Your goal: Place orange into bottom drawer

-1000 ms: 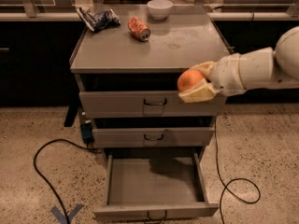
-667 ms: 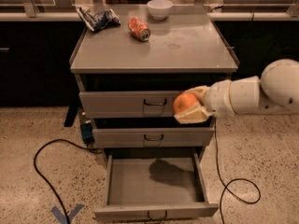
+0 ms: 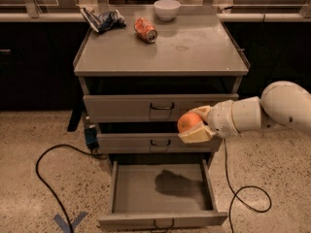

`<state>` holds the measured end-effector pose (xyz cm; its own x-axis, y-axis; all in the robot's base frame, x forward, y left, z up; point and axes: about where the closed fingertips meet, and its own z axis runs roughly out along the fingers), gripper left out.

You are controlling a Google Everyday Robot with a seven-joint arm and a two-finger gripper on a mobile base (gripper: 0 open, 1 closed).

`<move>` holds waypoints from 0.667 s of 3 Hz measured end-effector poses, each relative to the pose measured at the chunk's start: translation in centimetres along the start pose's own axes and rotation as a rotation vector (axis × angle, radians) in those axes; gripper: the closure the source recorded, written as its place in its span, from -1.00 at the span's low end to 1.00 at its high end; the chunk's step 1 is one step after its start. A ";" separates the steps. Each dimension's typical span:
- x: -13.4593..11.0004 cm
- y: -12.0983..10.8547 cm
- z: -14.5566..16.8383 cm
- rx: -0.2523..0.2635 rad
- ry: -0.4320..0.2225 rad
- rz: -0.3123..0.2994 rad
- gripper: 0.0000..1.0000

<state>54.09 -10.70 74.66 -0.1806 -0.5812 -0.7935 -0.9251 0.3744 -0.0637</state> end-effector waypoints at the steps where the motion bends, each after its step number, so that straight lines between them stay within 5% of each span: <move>1: 1.0 0.5 0.9 0.000 -0.012 0.005 1.00; 2: 6.1 1.9 5.5 -0.035 -0.010 0.055 1.00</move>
Offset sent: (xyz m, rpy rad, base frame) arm -0.0197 0.0192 -0.1835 0.0741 0.1507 -0.0192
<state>53.10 -9.56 66.41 -0.2283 -0.5527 -0.8015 -0.9250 0.3799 0.0015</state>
